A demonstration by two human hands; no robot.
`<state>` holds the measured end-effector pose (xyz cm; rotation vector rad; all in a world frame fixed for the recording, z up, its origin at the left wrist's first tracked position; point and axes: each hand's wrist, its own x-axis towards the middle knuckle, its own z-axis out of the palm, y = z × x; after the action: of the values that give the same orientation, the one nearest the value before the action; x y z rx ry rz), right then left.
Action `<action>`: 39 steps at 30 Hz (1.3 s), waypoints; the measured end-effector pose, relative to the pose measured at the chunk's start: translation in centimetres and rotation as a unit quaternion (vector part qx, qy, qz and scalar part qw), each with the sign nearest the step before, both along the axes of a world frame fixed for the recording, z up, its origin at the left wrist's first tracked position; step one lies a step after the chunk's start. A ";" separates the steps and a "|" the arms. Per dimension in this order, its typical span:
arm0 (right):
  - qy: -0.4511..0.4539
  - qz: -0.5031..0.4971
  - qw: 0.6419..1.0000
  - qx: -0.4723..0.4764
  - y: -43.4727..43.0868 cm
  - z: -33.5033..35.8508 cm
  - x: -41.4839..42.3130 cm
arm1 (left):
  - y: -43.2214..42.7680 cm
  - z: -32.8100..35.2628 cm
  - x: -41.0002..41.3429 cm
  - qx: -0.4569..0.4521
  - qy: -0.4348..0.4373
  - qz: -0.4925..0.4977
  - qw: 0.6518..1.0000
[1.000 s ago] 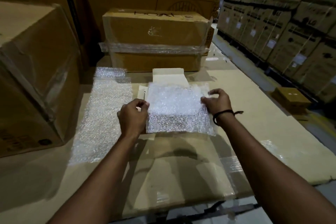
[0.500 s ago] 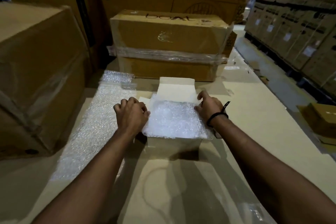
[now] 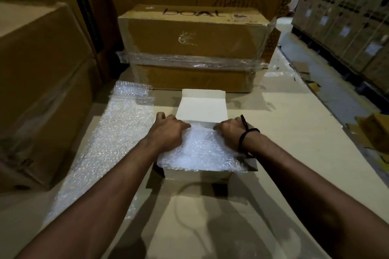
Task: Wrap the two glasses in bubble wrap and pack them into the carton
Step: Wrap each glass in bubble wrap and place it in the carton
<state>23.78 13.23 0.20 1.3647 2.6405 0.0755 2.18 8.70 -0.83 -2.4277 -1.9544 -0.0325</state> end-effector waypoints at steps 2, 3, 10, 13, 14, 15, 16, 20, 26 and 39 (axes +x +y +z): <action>-0.049 0.011 0.999 -0.004 0.1 -0.1 -0.2 | 0.6 0.2 0.6 -0.036 0.024 -0.006 0.999; -0.054 0.009 0.998 -0.015 0.0 0.0 -0.3 | 0.7 0.3 0.8 -0.046 0.022 -0.005 0.999; -0.029 -0.008 0.999 -0.018 0.6 0.9 -2.0 | 2.3 0.2 1.8 -0.075 -0.016 -0.013 0.997; -0.111 0.007 0.993 -0.028 0.0 -0.7 -3.0 | 3.1 -0.7 1.6 -0.110 -0.026 -0.021 0.993; -0.101 0.005 0.994 -0.033 0.0 -0.6 -3.1 | 3.3 -0.8 1.4 -0.113 -0.045 -0.019 0.992; -0.069 -0.004 0.997 -0.046 0.0 -0.2 -3.0 | 3.4 -0.8 1.1 -0.110 -0.075 -0.014 0.991; -0.023 -0.024 0.997 -0.067 0.1 0.4 -2.7 | 3.3 -0.5 0.6 -0.094 -0.107 -0.002 0.990; 0.024 -0.095 0.995 -0.029 1.6 2.7 0.0 | 2.9 1.2 -1.9 0.014 -0.113 0.024 0.993; -0.148 -0.048 0.987 -0.041 0.9 0.4 -0.2 | 2.8 1.0 -1.9 -0.053 0.013 -0.003 0.998; -0.141 -0.046 0.978 -0.148 0.7 1.9 0.4 | 2.0 1.1 -3.1 -0.019 0.085 -0.045 0.995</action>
<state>24.15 13.97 2.07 1.2671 2.2470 -0.1234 -0.93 10.66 0.26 -2.4493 -1.7904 0.2037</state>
